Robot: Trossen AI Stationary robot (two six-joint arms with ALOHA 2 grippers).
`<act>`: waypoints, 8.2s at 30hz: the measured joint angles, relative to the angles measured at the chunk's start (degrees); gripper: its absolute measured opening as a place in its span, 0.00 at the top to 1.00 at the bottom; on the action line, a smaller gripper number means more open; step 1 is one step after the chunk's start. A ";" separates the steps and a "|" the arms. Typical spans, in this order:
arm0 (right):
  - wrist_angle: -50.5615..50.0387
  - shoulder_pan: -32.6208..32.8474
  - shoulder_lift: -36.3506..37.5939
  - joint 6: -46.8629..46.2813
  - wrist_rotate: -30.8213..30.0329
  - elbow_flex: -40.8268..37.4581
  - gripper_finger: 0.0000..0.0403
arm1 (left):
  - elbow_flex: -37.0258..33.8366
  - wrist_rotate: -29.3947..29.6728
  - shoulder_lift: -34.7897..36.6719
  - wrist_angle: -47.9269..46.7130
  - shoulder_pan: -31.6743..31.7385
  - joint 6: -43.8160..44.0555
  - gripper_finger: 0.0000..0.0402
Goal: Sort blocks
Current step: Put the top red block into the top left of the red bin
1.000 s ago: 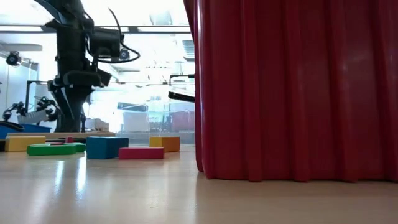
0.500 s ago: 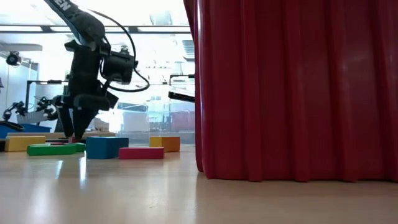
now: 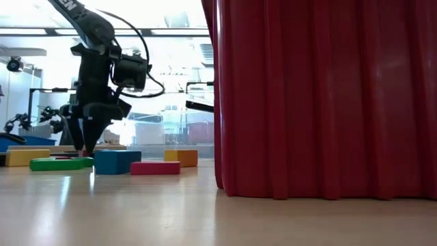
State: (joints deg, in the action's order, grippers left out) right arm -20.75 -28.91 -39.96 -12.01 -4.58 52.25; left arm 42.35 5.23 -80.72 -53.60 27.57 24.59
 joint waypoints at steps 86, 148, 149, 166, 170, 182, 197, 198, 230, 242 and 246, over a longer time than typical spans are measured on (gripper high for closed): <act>-0.04 0.00 -0.01 -0.02 -0.05 0.00 0.71 | 0.98 -6.11 1.92 -6.33 1.77 3.13 0.74; -11.69 0.00 22.66 -0.16 -10.05 0.00 0.68 | 48.28 -11.98 -23.75 42.24 -5.25 3.03 0.59; -11.75 0.00 22.65 0.34 -10.05 0.00 0.68 | 48.28 -11.97 -23.77 42.24 -5.25 3.08 0.56; -11.59 0.00 22.55 3.28 -10.03 0.00 0.69 | 48.30 -16.31 -12.00 26.15 -6.25 -7.70 0.31; -11.58 0.00 22.55 4.84 -10.03 0.00 0.68 | 48.32 -14.21 -3.45 9.92 -6.99 -9.03 0.32; -11.72 0.00 22.13 1.85 -14.15 0.00 0.71 | 32.02 -7.21 18.36 -4.22 -13.68 -8.31 0.32; -12.02 0.00 22.15 -1.62 -15.12 0.00 0.69 | 0.09 -5.85 33.50 11.89 -19.56 2.33 0.32; -12.02 0.00 22.15 -1.54 -15.12 -0.02 0.69 | -1.28 -5.76 33.42 12.42 -19.56 2.61 0.32; -21.38 0.00 22.28 -2.96 -13.33 -0.20 0.70 | -10.23 -4.37 32.05 27.20 -19.61 2.88 0.32; -21.31 0.00 22.28 -0.83 -13.42 -0.20 0.73 | -10.23 -0.95 32.08 30.68 -19.61 3.82 0.32; -20.96 0.00 22.28 -0.08 -13.42 -0.20 0.71 | -10.23 1.38 32.08 33.00 -19.62 5.18 0.32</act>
State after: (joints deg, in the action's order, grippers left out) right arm -41.71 -28.91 -17.67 -12.09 -18.00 52.05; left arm 32.12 6.62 -48.64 -20.61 7.95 29.76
